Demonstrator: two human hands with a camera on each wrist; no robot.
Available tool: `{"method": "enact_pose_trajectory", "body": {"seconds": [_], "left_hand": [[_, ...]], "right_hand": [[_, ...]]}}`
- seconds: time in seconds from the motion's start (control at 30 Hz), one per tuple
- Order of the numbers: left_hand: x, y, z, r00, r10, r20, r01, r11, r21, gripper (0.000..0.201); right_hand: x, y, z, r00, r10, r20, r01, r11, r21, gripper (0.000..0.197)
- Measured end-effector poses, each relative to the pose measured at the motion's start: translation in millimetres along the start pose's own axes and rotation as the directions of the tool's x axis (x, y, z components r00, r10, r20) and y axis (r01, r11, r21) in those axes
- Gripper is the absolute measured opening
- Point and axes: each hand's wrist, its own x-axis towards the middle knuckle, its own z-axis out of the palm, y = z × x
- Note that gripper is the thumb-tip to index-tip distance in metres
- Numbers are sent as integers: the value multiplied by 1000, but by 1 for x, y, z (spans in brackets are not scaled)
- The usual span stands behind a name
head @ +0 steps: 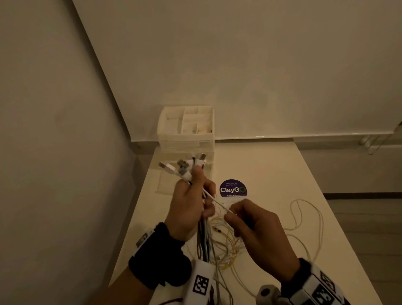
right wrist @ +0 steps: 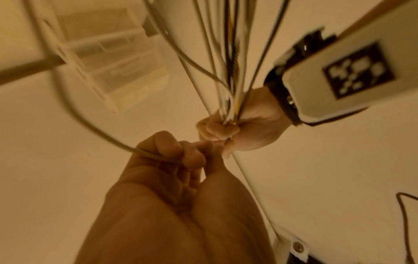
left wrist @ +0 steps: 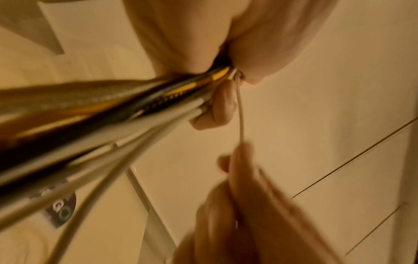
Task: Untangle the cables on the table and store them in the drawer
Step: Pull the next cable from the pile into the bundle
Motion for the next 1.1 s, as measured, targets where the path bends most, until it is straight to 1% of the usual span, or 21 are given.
{"method": "enact_pose_trajectory", "body": {"seconds": [0.07,0.13,0.2,0.27,0.33,0.37,0.4,0.47,0.5,0.57,0.6,0.63,0.67,0.73,0.83,0.9,0.93,0.97,1.0,1.03,1.1], "left_hand": [[9,10,-11,997,62,-51,-63,998,-2,53],[16,22,-20,993,92,-75,-97,993,-71,51],[20,33,-27,990,103,-100,-119,979,-163,48],[23,45,-34,982,129,-135,-153,972,-181,46],[25,51,-41,978,151,-144,-172,973,-151,46],[26,51,-45,980,153,-127,-168,979,-116,46],[25,49,-46,984,152,-98,-158,986,-60,47],[19,41,-43,991,131,-8,-129,985,113,43],[15,36,-39,992,116,51,-125,967,223,35],[7,27,-26,982,86,171,-149,904,400,8],[5,20,-19,974,59,218,-154,880,449,5],[5,12,-13,968,35,250,-157,856,492,12],[6,4,-8,963,16,270,-162,832,531,15],[8,-7,3,963,-4,268,-161,790,591,19],[16,-20,9,962,47,268,-204,774,599,20],[17,-19,9,953,98,288,-265,732,627,19],[17,-18,9,950,123,287,-284,723,630,16],[16,-14,9,953,146,266,-284,740,610,7],[17,-9,9,960,166,227,-270,770,578,7],[18,-5,8,967,184,173,-250,801,544,19],[25,4,0,975,220,26,-209,873,440,28]], "right_hand": [[-4,14,-5,996,0,85,1,1000,-2,23],[-6,32,-10,992,38,123,-43,998,40,27],[-5,55,-14,988,93,122,-98,995,34,29],[-2,80,-17,983,156,95,-158,987,12,31],[-2,96,-16,973,214,81,-215,977,0,45],[-1,100,-15,969,234,74,-236,972,12,50],[0,100,-13,969,241,61,-244,969,39,49],[6,90,-11,970,243,-3,-240,962,126,46],[11,84,-12,967,250,-39,-240,955,175,48],[22,66,-15,967,245,-73,-220,943,249,51],[28,56,-18,971,230,-67,-203,939,277,49],[33,44,-21,977,210,-46,-185,931,315,46],[38,33,-24,982,190,-12,-173,917,358,43],[46,16,-28,987,149,57,-159,895,416,39],[50,6,-33,990,119,81,-143,873,466,35],[47,10,-36,990,115,83,-141,876,462,32],[44,13,-36,990,109,94,-140,879,456,32],[40,18,-36,988,106,109,-144,878,456,33],[37,23,-36,987,109,119,-152,877,456,35],[34,28,-36,986,118,122,-160,878,450,37],[27,41,-38,982,158,103,-187,880,436,39]]}}
